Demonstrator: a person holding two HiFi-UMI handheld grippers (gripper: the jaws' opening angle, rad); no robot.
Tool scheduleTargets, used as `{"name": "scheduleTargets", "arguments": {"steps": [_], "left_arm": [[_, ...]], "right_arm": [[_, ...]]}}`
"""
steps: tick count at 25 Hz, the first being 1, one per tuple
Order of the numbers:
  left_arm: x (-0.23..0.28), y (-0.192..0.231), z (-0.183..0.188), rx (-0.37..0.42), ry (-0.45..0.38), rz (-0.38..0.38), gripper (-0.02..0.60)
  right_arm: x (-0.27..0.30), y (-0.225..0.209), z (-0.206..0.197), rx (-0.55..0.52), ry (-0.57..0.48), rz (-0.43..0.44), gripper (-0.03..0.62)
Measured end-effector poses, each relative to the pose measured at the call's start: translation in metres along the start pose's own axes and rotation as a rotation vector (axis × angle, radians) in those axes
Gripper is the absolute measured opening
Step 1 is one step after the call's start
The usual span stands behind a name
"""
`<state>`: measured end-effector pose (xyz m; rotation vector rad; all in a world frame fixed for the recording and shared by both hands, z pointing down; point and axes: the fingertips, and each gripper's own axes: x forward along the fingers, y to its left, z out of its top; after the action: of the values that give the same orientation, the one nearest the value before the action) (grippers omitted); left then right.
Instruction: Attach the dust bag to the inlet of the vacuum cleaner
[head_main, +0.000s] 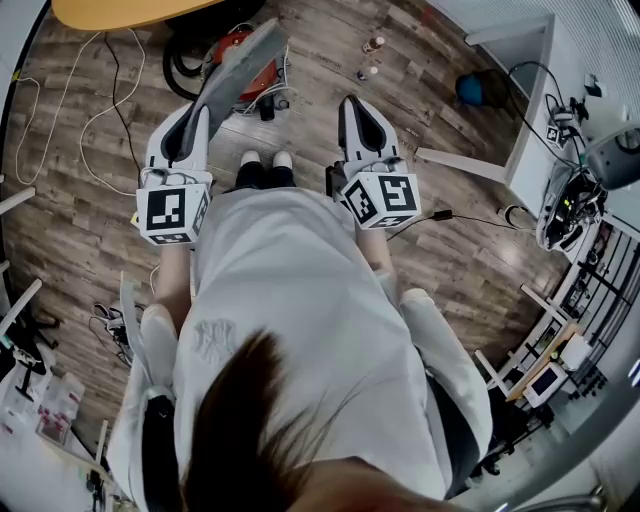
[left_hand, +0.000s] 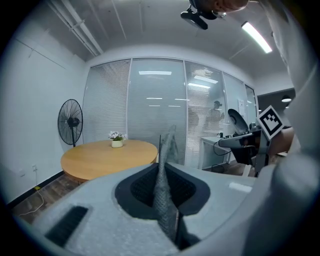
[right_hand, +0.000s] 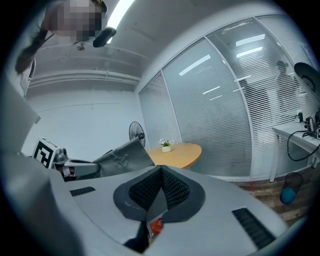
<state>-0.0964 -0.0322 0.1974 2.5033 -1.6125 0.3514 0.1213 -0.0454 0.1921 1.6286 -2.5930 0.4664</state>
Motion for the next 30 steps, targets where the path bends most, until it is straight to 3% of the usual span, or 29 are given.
{"name": "scheduleTargets", "arguments": {"steps": [12,15,16,17,19,25,30], "left_arm": [[0.005,-0.010,-0.010,0.049,0.030,-0.085,0.038],[0.007,-0.017,-0.018,0.101,0.052,-0.135,0.038],[0.007,-0.021,-0.021,0.118,0.062,-0.155,0.038],[0.008,-0.025,-0.025,0.136,0.074,-0.176,0.038],[0.009,-0.034,-0.034,0.174,0.098,-0.219,0.038],[0.012,-0.060,-0.071,0.231,0.158,-0.343,0.038],[0.016,-0.080,-0.106,0.242,0.211,-0.440,0.038]], "right_arm": [[-0.006,0.008,0.002,-0.031,-0.007,-0.015,0.003],[-0.004,0.027,0.004,-0.185,-0.003,0.061,0.005],[-0.003,0.035,0.004,-0.247,0.006,0.091,0.021],[-0.002,0.042,0.004,-0.299,0.013,0.121,0.081],[0.001,0.055,0.002,-0.374,0.025,0.182,0.109],[0.007,0.080,-0.042,-0.503,0.192,0.395,0.126],[0.016,0.079,-0.079,-0.619,0.329,0.466,0.172]]}}
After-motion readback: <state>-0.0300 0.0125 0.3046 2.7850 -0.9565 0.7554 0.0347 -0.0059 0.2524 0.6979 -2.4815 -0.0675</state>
